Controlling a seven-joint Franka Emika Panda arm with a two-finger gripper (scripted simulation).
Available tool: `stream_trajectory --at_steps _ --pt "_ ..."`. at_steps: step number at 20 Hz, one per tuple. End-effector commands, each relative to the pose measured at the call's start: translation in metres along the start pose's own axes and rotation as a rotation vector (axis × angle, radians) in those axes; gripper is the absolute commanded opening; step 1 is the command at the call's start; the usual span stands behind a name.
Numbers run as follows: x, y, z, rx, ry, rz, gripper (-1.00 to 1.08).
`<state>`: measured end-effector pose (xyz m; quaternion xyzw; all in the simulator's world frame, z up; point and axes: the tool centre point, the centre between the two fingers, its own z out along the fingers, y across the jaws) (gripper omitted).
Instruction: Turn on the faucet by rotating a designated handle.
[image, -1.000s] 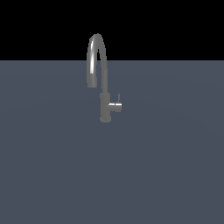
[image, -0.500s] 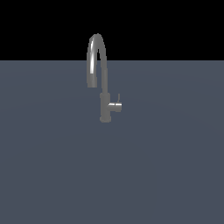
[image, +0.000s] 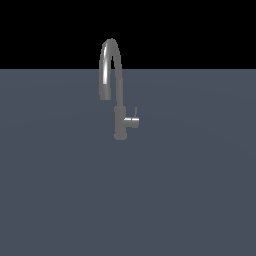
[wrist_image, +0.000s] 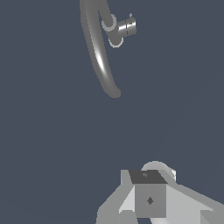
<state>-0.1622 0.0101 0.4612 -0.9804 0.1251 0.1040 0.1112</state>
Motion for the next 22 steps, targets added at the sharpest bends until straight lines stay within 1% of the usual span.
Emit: stream_trajectory --at_steps 1,11,22 --pt "0.016 -0.003 0.002 0.036 -0.033 0.037 -1.0" --pt "0.081 -0.009 0.015 0.183 -0.171 0.185 -1.0" --pt "0.154 -0.007 0.041 0.355 -0.331 0.356 -1.0"
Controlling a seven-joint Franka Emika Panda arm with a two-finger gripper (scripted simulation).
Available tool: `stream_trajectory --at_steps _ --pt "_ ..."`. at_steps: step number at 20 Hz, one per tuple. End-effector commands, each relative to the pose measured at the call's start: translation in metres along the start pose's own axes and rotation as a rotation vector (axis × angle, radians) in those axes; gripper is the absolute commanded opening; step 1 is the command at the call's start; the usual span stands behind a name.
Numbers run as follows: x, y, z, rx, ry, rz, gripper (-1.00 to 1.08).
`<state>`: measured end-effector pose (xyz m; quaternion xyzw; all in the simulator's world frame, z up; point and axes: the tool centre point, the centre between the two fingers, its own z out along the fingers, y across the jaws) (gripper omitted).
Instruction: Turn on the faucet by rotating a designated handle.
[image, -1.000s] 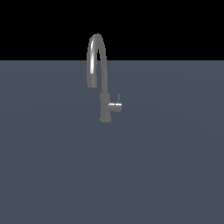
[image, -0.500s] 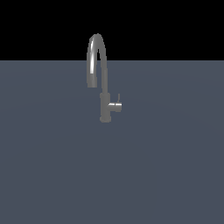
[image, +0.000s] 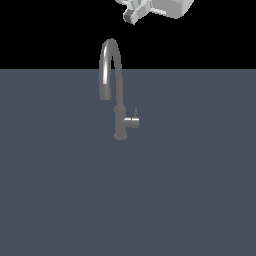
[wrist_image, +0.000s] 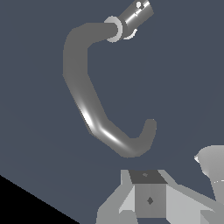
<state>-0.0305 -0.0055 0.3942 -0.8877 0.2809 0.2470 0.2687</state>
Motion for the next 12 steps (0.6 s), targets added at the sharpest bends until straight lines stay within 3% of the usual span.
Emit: stream_trajectory --at_steps 1,12 --pt "0.018 -0.003 0.002 0.041 -0.038 0.04 -1.0" --pt "0.099 -0.009 0.019 0.232 -0.217 0.226 -1.0"
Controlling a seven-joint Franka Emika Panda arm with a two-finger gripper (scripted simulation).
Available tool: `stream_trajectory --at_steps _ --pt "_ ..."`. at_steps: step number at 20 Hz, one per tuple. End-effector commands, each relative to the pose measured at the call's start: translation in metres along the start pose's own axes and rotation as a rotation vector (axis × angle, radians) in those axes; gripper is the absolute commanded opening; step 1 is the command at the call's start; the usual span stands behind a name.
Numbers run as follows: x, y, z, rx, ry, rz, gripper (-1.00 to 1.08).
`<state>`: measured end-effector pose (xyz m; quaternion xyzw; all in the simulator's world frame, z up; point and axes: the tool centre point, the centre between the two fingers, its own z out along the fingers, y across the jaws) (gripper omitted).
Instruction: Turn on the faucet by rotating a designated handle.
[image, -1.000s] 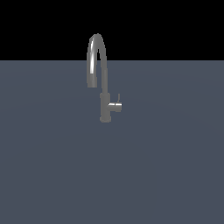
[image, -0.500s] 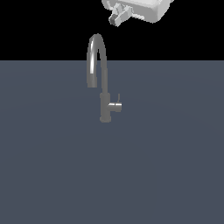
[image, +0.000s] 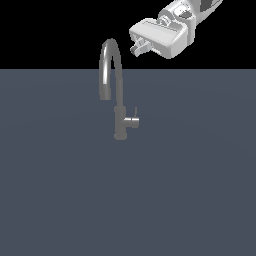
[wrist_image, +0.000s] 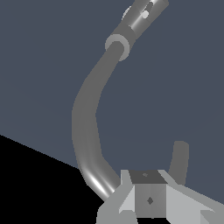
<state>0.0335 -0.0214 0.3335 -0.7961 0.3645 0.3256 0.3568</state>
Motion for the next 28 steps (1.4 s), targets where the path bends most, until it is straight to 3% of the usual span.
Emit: stream_trajectory --at_steps 1,18,23,28 --pt "0.02 -0.003 0.002 0.046 -0.044 0.045 -1.0" --pt "0.16 -0.007 0.043 0.385 -0.358 0.38 -1.0" --pt "0.187 -0.004 0.059 0.456 -0.423 0.45 -1.0" --pt "0.203 -0.002 0.069 0.498 -0.461 0.493 -1.0"
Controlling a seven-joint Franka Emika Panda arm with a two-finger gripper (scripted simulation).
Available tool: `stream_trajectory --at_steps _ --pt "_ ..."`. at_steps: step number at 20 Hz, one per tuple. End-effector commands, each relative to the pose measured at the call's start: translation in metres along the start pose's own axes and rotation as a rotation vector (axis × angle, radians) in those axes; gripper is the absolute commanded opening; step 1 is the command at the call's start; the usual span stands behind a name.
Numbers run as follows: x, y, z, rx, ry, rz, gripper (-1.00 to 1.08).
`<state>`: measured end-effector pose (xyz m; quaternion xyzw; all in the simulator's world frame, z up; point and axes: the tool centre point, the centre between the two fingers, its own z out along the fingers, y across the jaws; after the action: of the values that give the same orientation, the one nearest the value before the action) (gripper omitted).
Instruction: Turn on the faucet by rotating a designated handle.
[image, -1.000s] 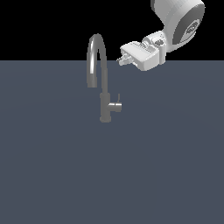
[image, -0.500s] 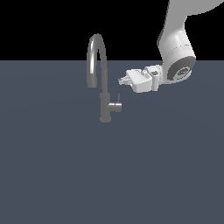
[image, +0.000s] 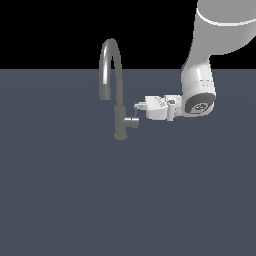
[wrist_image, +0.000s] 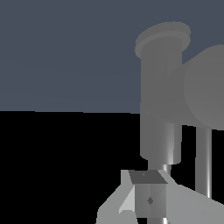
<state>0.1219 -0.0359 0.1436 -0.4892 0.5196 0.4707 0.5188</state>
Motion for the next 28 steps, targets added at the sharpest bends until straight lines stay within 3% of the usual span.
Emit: stream_trajectory --at_steps 1,11,28 --pt "0.006 -0.002 0.001 0.017 -0.015 0.015 -1.0" --pt "0.008 -0.002 0.002 0.02 -0.018 0.018 -1.0" --pt "-0.001 0.026 0.003 0.023 -0.017 0.018 -1.0"
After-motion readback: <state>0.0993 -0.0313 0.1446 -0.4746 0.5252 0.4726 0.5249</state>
